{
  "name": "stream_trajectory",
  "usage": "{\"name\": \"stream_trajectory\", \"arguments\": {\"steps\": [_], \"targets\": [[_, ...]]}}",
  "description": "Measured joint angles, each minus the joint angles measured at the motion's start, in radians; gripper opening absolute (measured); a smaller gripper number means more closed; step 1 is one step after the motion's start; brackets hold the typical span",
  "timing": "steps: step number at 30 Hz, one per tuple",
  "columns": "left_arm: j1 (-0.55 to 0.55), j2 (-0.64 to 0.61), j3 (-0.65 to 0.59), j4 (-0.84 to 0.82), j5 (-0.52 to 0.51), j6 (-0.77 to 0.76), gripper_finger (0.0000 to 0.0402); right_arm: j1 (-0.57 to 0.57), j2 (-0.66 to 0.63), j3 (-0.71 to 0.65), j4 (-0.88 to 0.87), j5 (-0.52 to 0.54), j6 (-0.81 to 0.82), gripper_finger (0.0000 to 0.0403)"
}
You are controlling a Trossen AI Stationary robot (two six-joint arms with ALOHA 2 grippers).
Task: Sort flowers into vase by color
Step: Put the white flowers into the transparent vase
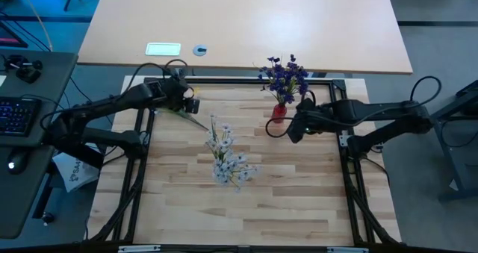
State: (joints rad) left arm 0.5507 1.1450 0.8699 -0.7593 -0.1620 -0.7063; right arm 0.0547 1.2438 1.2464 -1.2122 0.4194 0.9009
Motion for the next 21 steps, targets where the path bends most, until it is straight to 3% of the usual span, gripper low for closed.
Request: {"name": "stream_trajectory", "arguments": {"steps": [5, 21], "targets": [[0.000, 0.000, -0.009, 0.006, 0.003, 0.000, 0.0215, -0.029, 0.000, -0.058, -0.007, -0.061, -0.001, 0.0374], [0.000, -0.002, -0.032, 0.006, -0.028, -0.158, 0.0215, -0.067, 0.000, -0.067, -0.084, -0.063, 0.070, 0.0374]]}}
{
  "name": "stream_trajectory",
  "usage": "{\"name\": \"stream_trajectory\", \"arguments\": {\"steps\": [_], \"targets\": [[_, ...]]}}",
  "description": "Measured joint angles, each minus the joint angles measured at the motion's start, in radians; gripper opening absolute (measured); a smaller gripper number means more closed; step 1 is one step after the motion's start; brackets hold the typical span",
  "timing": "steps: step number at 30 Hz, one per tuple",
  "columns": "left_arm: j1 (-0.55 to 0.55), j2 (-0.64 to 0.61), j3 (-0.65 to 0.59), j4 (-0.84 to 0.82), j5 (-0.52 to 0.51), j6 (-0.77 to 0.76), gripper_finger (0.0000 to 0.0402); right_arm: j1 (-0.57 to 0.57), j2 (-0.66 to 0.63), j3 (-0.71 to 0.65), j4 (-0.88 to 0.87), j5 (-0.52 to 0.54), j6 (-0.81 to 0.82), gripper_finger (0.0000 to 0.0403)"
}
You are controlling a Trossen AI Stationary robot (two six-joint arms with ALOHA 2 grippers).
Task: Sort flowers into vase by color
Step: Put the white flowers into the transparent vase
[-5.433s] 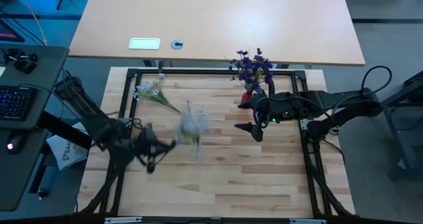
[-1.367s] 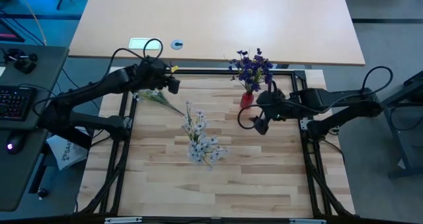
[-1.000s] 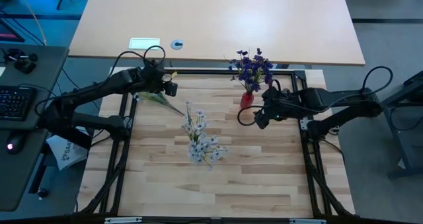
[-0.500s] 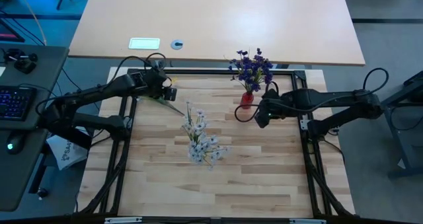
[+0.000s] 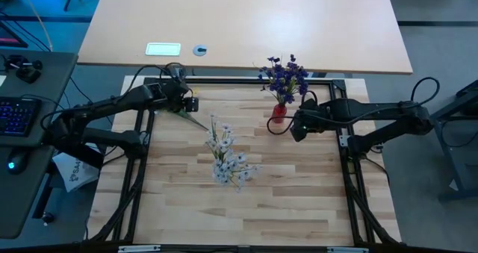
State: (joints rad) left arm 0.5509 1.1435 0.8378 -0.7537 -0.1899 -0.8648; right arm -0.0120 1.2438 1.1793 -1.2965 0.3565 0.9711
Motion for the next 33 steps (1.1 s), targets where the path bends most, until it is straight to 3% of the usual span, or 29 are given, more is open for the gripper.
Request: {"name": "stream_trajectory", "arguments": {"steps": [7, 13, 21, 33], "targets": [[0.027, 0.002, -0.184, 0.086, 0.042, -0.312, 0.0215, -0.076, 0.000, 0.000, -0.001, -0.001, 0.060, 0.0374], [0.031, 0.006, -0.312, 0.311, 0.030, -0.491, 0.0215, -0.129, 0.000, 0.000, -0.001, 0.000, 0.079, 0.0374], [0.031, 0.068, -0.335, 0.328, 0.044, -0.631, 0.0215, -0.189, 0.000, 0.000, -0.006, 0.000, -0.034, 0.0374], [0.047, 0.199, -0.320, 0.326, 0.137, -0.966, 0.0215, -0.288, 0.000, 0.000, 0.025, 0.018, -0.187, 0.0374]]}}
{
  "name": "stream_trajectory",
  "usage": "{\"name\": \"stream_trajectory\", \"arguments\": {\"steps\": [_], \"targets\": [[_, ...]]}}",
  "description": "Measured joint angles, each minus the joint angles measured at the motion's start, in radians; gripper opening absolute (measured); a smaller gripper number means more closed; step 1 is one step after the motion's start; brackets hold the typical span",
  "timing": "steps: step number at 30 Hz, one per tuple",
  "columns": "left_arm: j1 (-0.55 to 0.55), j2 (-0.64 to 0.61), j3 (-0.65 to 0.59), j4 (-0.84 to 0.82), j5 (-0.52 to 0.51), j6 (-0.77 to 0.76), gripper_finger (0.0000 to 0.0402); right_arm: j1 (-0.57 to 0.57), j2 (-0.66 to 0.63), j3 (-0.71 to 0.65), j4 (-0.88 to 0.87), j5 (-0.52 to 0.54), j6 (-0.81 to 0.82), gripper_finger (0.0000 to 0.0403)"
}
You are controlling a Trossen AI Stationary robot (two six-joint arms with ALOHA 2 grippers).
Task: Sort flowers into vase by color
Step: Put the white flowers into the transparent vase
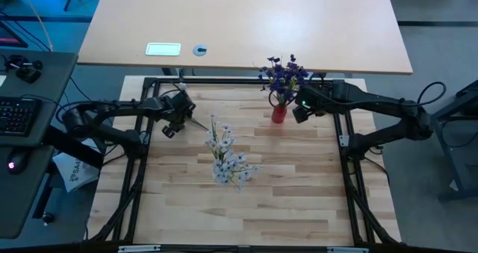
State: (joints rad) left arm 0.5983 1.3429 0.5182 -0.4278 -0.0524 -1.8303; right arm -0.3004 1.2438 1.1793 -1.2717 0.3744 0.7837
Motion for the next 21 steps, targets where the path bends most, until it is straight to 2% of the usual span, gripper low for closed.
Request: {"name": "stream_trajectory", "arguments": {"steps": [4, 8, 13, 17, 21], "targets": [[0.014, 0.012, 0.030, -0.011, 0.003, -0.035, 0.0215, -0.008, 0.000, 0.000, 0.009, -0.001, -0.030, 0.0374], [0.015, 0.012, 0.114, 0.000, 0.009, 0.090, 0.0215, -0.008, 0.000, 0.000, 0.018, -0.003, -0.057, 0.0374], [0.013, 0.034, 0.117, 0.005, -0.020, -0.027, 0.0215, -0.008, 0.000, 0.000, 0.034, -0.008, -0.068, 0.0374], [0.026, 0.074, 0.115, -0.004, 0.072, -0.023, 0.0215, -0.008, 0.000, 0.000, 0.039, -0.016, -0.069, 0.0374], [0.041, 0.130, 0.123, 0.025, 0.086, -0.050, 0.0215, -0.008, 0.000, 0.000, 0.054, -0.017, -0.068, 0.0374]]}}
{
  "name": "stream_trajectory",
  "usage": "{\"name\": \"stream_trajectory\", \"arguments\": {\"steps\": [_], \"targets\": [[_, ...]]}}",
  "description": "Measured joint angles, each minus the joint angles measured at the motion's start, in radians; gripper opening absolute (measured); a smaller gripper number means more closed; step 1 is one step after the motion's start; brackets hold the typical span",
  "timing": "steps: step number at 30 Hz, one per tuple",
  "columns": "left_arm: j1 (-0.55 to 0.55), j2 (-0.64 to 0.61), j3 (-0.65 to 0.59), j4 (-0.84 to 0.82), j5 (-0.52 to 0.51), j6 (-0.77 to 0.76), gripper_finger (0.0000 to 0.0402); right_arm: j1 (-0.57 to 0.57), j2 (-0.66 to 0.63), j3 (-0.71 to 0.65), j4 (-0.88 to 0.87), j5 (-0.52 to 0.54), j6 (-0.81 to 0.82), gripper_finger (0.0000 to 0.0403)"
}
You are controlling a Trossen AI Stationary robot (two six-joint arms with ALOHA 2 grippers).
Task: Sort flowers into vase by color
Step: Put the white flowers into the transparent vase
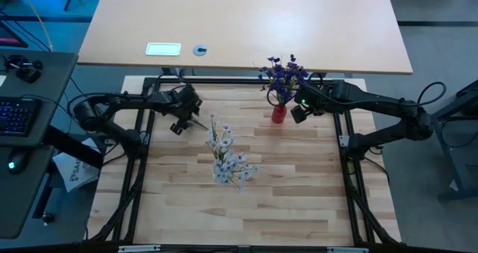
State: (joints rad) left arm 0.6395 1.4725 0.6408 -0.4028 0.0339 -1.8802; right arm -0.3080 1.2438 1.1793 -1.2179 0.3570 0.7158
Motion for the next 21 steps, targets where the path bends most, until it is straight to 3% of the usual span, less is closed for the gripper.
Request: {"name": "stream_trajectory", "arguments": {"steps": [7, 10, 16, 21], "targets": [[0.044, 0.077, 0.013, -0.020, 0.052, 0.022, 0.0195, 0.001, 0.000, 0.000, 0.013, -0.069, 0.026, 0.0374], [0.069, 0.077, 0.013, -0.049, 0.062, 0.024, 0.0153, 0.007, 0.000, 0.000, 0.013, -0.092, 0.036, 0.0374], [0.094, 0.073, 0.006, -0.049, 0.038, 0.090, 0.0018, 0.023, 0.000, 0.000, 0.017, -0.093, 0.045, 0.0374], [0.095, 0.050, -0.001, 0.007, -0.024, 0.238, 0.0010, 0.023, 0.000, 0.000, 0.018, -0.092, 0.043, 0.0374]]}}
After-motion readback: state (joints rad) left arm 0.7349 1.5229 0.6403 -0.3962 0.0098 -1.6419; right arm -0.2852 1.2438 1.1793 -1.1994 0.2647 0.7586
